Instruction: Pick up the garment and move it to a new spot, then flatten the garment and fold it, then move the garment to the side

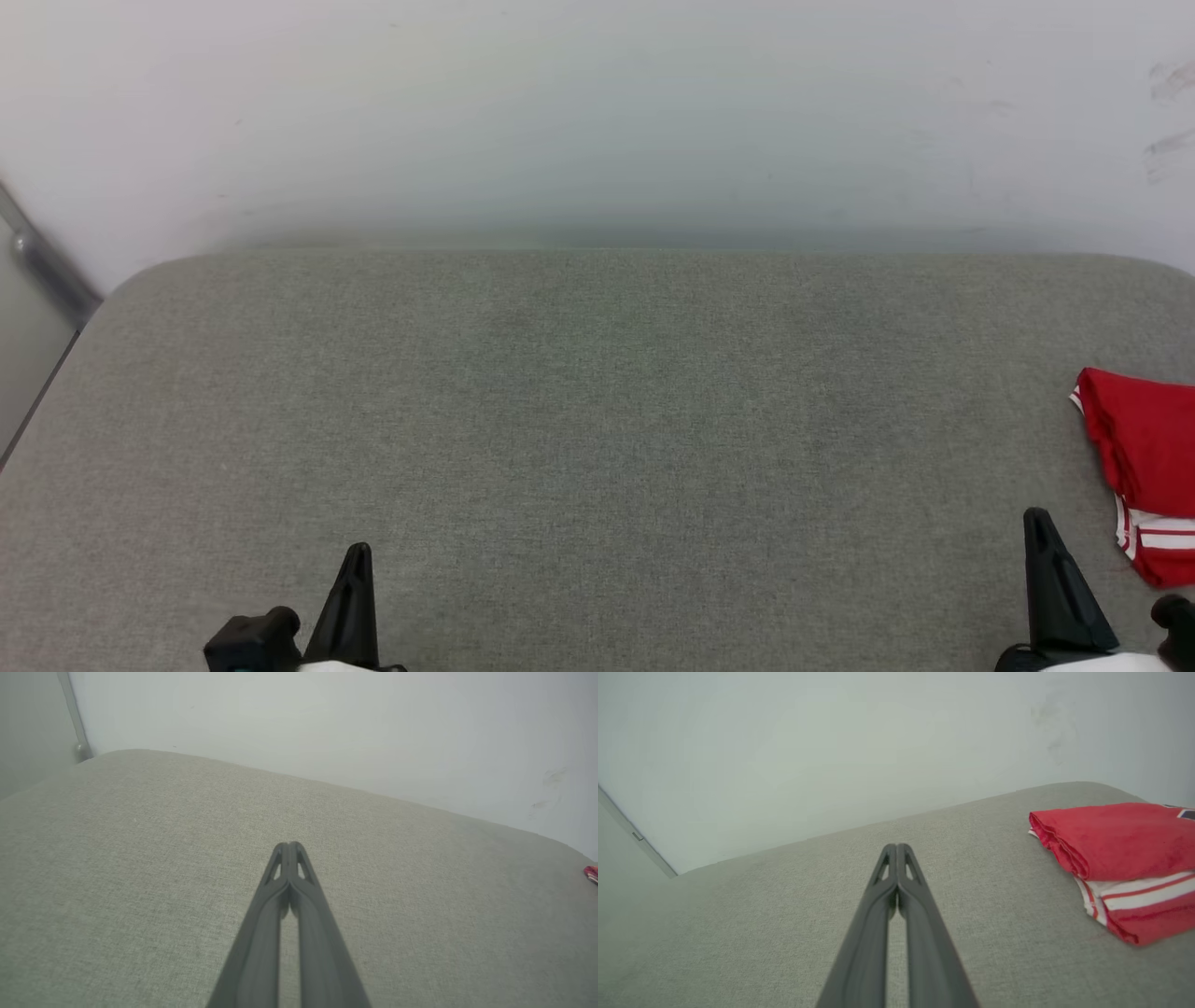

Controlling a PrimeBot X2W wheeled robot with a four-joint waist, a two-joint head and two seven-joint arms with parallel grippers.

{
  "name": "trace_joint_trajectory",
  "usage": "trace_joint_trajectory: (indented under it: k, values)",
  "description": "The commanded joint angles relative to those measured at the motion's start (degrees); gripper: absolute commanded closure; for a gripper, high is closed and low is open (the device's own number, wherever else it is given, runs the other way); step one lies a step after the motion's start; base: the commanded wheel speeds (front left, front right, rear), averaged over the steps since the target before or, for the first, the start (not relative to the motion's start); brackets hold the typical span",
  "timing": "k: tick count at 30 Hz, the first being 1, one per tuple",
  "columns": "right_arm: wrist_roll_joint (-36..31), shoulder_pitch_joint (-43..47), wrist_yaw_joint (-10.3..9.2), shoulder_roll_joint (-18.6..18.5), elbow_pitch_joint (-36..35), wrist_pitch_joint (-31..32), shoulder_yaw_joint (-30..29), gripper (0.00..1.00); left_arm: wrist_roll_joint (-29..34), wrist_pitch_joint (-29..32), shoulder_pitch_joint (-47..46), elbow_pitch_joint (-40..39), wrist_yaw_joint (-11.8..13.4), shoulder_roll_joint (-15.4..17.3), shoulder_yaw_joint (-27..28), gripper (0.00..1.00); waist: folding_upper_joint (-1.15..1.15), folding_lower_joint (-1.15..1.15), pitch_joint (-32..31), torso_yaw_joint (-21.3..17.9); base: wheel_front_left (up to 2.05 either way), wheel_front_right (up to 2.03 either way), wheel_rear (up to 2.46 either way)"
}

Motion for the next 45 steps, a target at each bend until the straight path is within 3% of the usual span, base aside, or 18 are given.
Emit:
trace_joint_trajectory:
  k: [1,21,45]
  values:
    - [2.35,-2.05,0.0,-0.18,-0.46,0.4,0.02,1.0,-2.4,0.46,-1.71,-0.52,-0.42,0.21,0.51,1.0,0.0,0.0,0.02,-0.02,0.0,0.0,0.0]
    - [21.54,-5.73,0.0,-0.33,2.76,5.03,0.26,1.0,-22.38,5.01,-5.1,1.6,-2.46,0.35,2.51,1.0,0.0,0.0,0.33,-0.48,0.0,0.0,0.0]
    - [39.61,-9.21,0.0,-0.36,5.9,9.57,0.38,1.0,-41.19,9.51,-8.3,3.63,-4.41,0.34,4.55,1.0,0.0,0.0,0.72,-1.04,0.0,0.0,0.0]
